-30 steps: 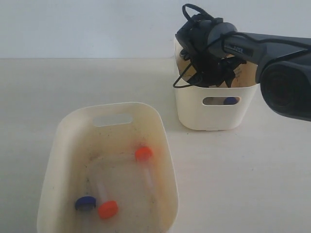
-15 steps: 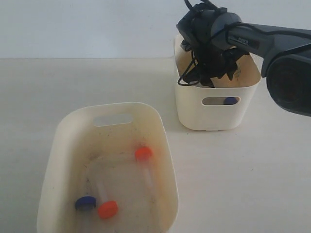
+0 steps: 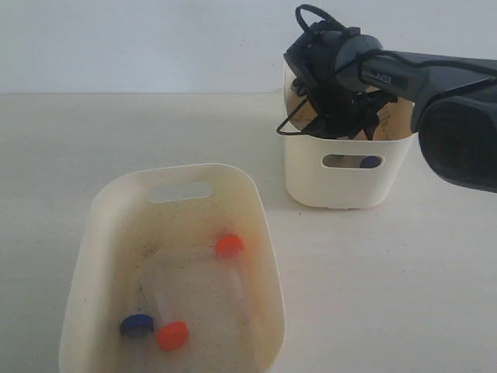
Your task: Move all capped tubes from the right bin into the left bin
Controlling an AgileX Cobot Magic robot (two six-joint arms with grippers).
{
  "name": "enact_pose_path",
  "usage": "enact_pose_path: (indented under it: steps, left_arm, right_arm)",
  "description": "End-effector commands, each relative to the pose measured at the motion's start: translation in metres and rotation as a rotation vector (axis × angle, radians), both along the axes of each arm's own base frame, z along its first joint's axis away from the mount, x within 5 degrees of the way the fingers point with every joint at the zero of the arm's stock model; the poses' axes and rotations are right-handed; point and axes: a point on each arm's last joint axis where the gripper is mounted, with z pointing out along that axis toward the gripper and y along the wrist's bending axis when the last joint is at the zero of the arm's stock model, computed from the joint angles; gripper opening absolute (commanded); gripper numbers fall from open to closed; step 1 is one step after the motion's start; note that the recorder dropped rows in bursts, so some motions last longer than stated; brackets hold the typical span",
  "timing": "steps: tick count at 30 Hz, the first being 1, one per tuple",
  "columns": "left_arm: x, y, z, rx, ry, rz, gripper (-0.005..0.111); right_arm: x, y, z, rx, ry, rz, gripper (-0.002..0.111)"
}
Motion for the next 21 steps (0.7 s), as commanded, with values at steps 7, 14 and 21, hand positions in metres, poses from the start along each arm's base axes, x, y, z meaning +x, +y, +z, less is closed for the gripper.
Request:
enact_pose_path:
  steps: [7, 14, 21]
  left_arm:
    - [0.0, 0.0, 0.002, -0.023, -0.018, 0.001, 0.004]
    - [0.0, 0.0, 0.002, -0.023, -0.018, 0.001, 0.004]
    - [0.0, 0.0, 0.002, -0.023, -0.018, 0.001, 0.004]
  right_arm:
    - [-0.001, -0.003, -0.014, 0.012, 0.034, -0.02, 0.049]
    - [-0.003, 0.0, -0.02, 0.039, 0.086, 0.027, 0.0]
    - [-0.003, 0.001, -0.006, 0.046, 0.063, 0.038, 0.0]
